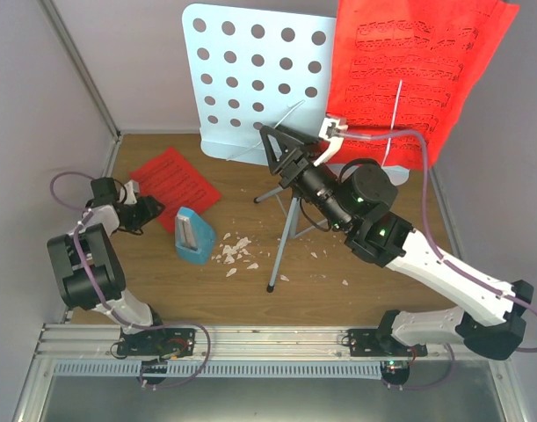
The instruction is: Pack up the instrument practice props
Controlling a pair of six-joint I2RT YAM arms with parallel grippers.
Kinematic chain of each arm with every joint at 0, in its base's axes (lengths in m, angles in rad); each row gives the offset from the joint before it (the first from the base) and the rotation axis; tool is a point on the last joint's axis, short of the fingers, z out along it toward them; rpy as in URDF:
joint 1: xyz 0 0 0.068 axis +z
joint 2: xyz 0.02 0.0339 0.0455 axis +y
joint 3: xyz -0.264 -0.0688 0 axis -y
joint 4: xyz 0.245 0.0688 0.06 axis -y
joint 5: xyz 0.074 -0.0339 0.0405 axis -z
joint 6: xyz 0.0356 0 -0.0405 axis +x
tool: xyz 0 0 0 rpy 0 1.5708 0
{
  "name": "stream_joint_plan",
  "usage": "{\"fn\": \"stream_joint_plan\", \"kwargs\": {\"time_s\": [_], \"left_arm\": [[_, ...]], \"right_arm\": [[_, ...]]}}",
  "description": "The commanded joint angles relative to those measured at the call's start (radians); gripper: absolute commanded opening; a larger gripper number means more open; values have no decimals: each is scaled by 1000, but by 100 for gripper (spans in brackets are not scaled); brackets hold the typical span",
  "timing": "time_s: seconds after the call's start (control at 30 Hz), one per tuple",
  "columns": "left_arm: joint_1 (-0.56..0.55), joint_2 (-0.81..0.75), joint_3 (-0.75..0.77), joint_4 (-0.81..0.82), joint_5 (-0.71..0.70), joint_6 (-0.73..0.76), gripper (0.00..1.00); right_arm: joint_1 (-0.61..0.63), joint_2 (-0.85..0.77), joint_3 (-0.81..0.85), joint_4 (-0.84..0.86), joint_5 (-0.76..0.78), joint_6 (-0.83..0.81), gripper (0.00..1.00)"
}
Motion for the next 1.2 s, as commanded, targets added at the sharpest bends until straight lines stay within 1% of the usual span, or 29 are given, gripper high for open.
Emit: {"fn": "stream_joint_plan", "kwargs": {"time_s": [0.0,0.07,0.13,0.2,0.33,0.4,0.5,0.6,0.67,0.8,0.87,1.03,1.1,1.17], "left_arm": [[-3,-89,13,13,-135,4,71],[-3,-124,8,16,-189,1,81],[-3,-163,2,19,-237,-1,89],[-3,-207,-6,23,-292,-10,98],[-3,-323,-41,52,-418,-36,99],[-3,-413,-57,72,-465,-38,99],[-3,-522,-63,83,-476,-32,99],[-9,-601,-29,52,-403,-34,99],[-35,-628,27,10,-353,-39,97],[-160,-659,194,-79,-310,-35,93],[-227,-682,272,-102,-298,-44,91],[-347,-725,446,-157,-283,-112,89],[-376,-738,498,-159,-243,-140,88],[-387,-752,535,-137,-163,-168,86]], "right_arm": [[6,-36,-13,4,-9,2,52],[5,-40,-13,-5,-21,4,58],[6,-47,-15,-17,-44,5,67],[6,-55,-23,-29,-72,5,73],[6,-86,-59,-61,-179,-23,86],[6,-111,-81,-98,-225,-36,90],[6,-159,-123,-158,-271,-63,92],[6,-219,-172,-222,-308,-111,92],[6,-256,-177,-291,-320,-158,92],[6,-331,-150,-448,-300,-262,92],[6,-376,-137,-494,-281,-296,92],[6,-452,-77,-550,-221,-393,91],[6,-460,-44,-561,-183,-429,91],[6,-461,-7,-562,-135,-464,90]]}}
